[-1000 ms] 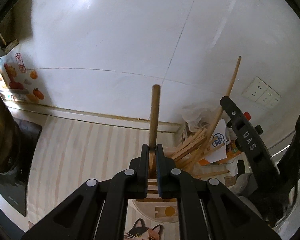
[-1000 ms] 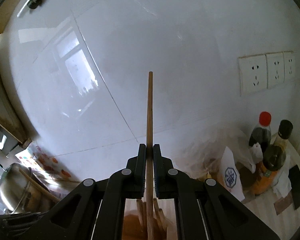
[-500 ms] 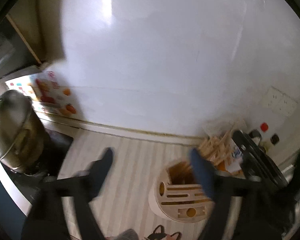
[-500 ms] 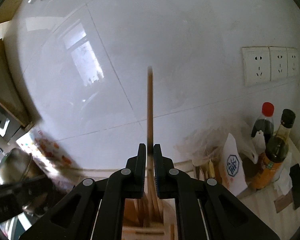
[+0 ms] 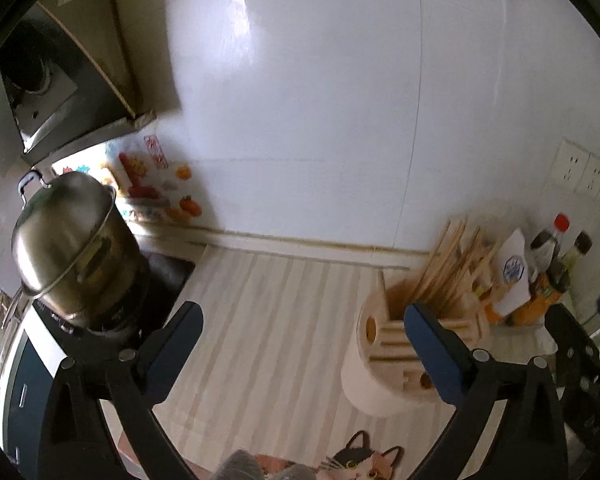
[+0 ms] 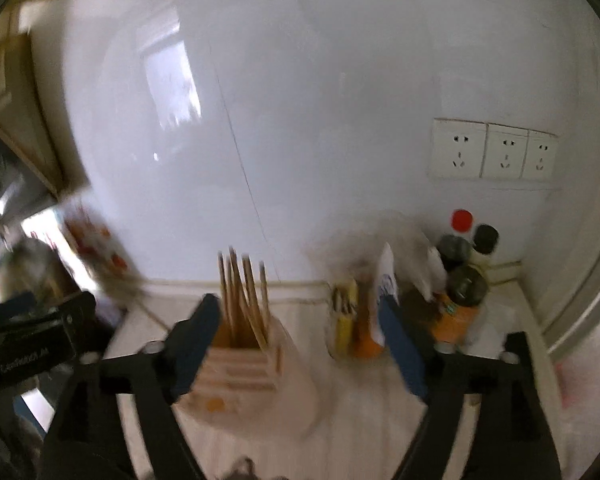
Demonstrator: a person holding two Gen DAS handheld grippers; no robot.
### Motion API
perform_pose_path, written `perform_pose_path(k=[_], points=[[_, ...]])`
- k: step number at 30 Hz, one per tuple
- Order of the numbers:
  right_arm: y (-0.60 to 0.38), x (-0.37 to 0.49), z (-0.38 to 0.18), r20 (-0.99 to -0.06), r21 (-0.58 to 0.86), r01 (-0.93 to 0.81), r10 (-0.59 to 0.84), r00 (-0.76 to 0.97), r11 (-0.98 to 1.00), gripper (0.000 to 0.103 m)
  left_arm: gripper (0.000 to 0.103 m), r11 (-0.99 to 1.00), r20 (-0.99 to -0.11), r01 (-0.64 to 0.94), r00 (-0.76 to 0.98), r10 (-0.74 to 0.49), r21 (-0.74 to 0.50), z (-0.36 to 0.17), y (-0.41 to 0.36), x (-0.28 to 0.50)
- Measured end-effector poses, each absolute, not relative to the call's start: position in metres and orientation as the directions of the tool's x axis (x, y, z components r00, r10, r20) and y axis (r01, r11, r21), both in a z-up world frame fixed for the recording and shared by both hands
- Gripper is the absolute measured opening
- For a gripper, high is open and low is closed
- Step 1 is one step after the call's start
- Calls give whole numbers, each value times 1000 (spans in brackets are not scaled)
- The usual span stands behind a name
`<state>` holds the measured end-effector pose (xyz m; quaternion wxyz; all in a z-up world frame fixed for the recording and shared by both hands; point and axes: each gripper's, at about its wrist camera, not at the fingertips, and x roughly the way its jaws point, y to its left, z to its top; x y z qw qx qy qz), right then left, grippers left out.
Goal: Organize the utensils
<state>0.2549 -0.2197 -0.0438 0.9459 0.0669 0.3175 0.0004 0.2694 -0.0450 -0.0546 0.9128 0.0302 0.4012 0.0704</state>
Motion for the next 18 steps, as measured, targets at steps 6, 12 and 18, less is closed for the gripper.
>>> perform_pose_path(k=[6,12,18], points=[[-215,241,-59,-644,39,53,-16,765,998,102,103,988,-740,-101,654,156,118,-65,-45,250],[-216,219,-55,-636,14,104,-71,768,995,103,103,993,-723,-68,680,117,97,-52,-39,226],[-204,180,-33,-604,5,151,-117,789,988,103,103,998,-687,-18,724,60,68,-25,-25,183]])
